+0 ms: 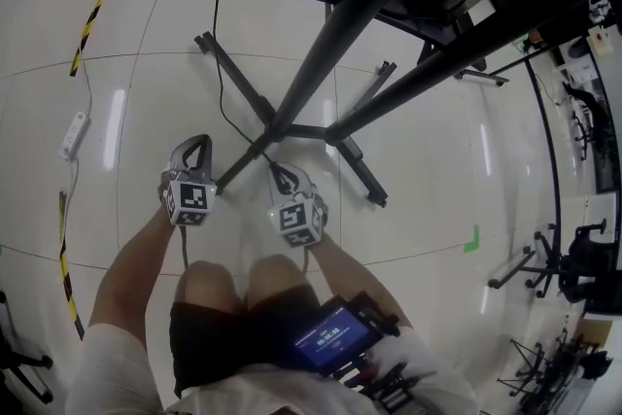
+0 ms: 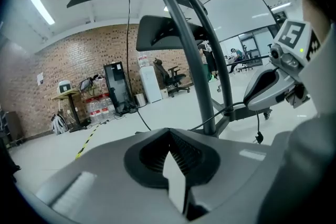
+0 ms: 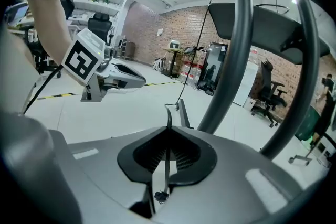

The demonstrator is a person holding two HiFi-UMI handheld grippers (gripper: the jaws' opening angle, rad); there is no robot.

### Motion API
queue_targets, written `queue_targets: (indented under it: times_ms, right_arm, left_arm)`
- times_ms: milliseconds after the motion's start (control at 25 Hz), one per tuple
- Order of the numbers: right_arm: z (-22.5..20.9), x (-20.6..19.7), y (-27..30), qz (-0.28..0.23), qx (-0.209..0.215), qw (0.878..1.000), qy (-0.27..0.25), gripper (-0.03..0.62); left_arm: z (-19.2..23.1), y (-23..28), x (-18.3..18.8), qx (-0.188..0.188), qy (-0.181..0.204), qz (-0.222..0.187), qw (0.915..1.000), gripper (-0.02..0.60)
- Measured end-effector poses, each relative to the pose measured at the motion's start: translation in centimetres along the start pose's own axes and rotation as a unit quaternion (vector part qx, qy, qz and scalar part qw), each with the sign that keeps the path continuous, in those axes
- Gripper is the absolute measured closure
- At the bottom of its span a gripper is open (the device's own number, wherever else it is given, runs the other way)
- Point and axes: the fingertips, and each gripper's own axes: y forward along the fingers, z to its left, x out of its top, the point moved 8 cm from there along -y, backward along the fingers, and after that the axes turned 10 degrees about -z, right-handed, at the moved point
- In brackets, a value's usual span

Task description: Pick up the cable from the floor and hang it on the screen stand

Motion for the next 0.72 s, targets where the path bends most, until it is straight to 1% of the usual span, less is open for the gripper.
queue_targets:
  times_ms: [240,400,560,720]
  right_arm:
    - [-0.8,6.8,-4.2,0.010,0.010,1.000,0.014,0.559]
    - [-1.4,11.6,-7.2,0.017,0.014,1.000,0.016,0.559]
    - [-2.1,17.2,-10.5,0.025,0.020,0.999,0.018,0.559]
    - [-2.9,23.6,-13.4,0.018,0.026,0.999,0.010,0.559]
  left_arm:
    - [1.1,-2.0,6.3,-0.005,-0.008,0.015,0.9998,0.579]
    - [1.7,-3.9,10.8,-0.009,-0.021,0.026,0.9994,0.580]
    - [2.1,-6.3,16.3,-0.021,-0.029,0.035,0.9988,0.579]
    - [3.8,-8.5,22.3,-0.019,-0.033,0.037,0.9986,0.580]
